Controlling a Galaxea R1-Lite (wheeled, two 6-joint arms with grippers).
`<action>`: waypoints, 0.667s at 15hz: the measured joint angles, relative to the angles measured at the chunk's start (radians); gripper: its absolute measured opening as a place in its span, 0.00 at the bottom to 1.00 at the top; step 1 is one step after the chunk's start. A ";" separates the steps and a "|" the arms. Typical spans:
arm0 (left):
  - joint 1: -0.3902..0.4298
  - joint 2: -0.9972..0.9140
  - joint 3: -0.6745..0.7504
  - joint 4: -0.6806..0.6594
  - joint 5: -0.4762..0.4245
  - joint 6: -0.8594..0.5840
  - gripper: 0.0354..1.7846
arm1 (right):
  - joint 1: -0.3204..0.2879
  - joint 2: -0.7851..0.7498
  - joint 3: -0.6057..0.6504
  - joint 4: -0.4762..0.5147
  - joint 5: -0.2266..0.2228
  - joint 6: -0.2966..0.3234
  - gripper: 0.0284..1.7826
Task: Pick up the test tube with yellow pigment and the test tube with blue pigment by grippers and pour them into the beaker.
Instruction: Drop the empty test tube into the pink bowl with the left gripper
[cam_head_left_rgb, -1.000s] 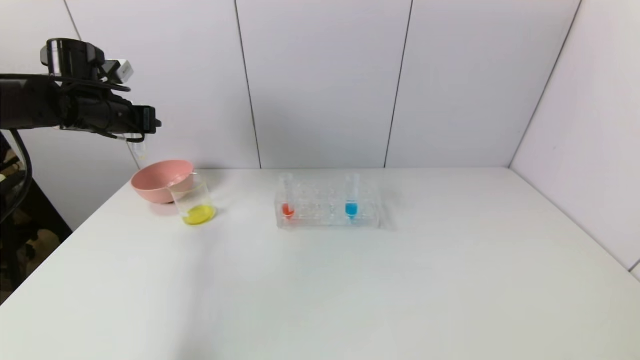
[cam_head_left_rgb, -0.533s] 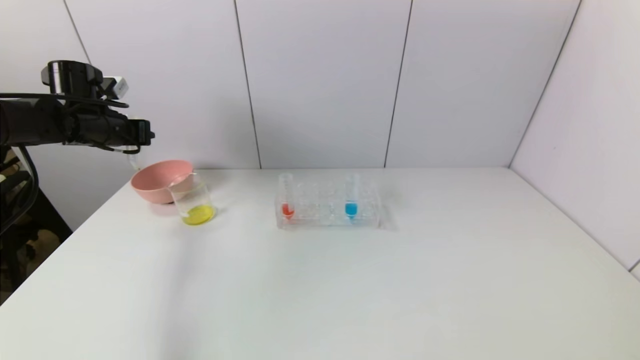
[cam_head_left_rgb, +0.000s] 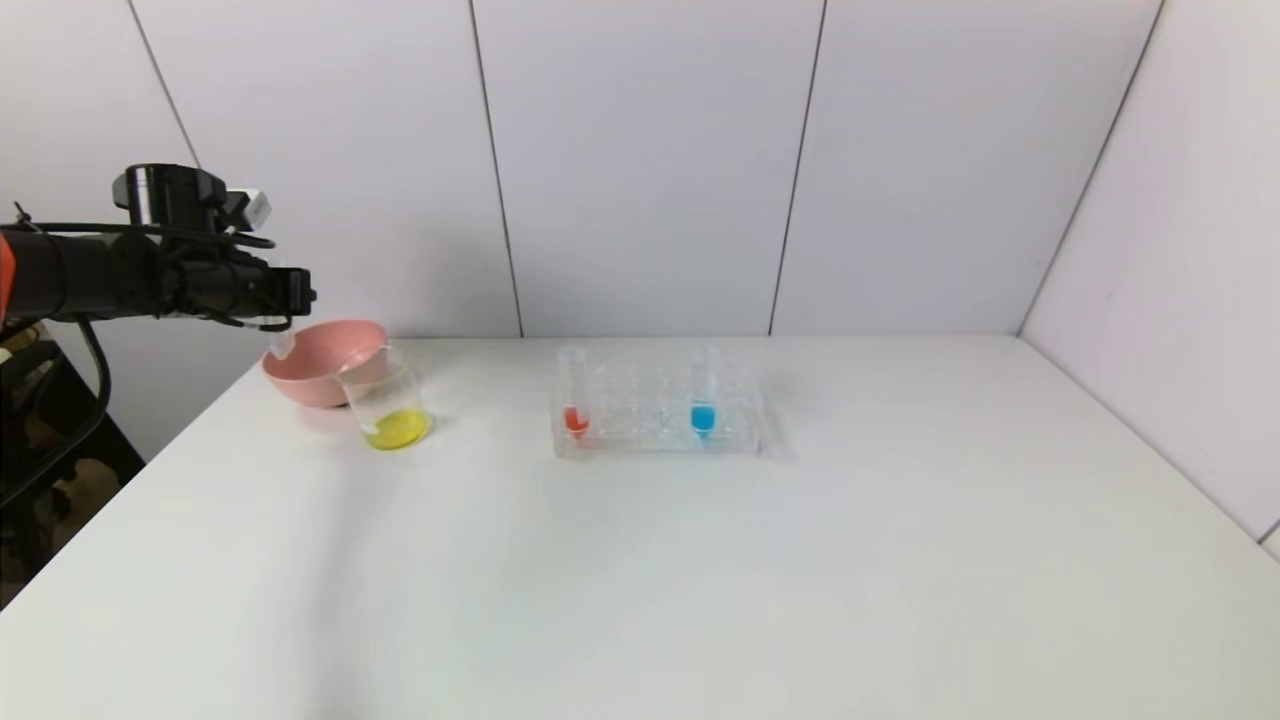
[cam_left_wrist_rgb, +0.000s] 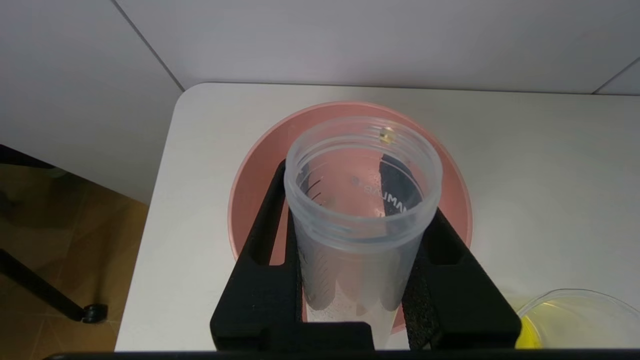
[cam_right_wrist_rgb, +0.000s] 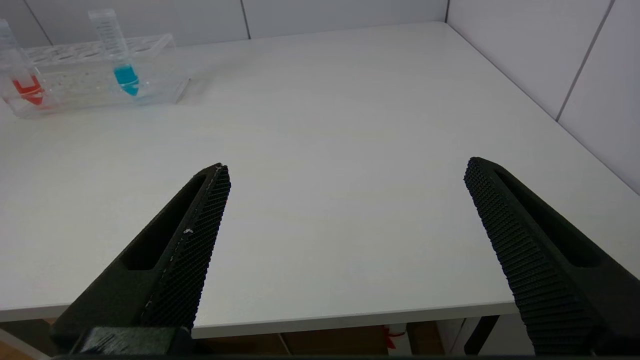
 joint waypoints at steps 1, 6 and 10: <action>-0.001 0.007 0.000 -0.001 0.002 0.000 0.29 | 0.000 0.000 0.000 0.000 -0.001 0.000 0.96; -0.001 0.025 -0.005 -0.001 0.002 0.000 0.33 | 0.000 0.000 0.000 0.000 0.000 0.000 0.96; 0.000 0.029 -0.007 -0.001 0.000 0.003 0.62 | 0.000 0.000 0.000 0.000 0.000 0.000 0.96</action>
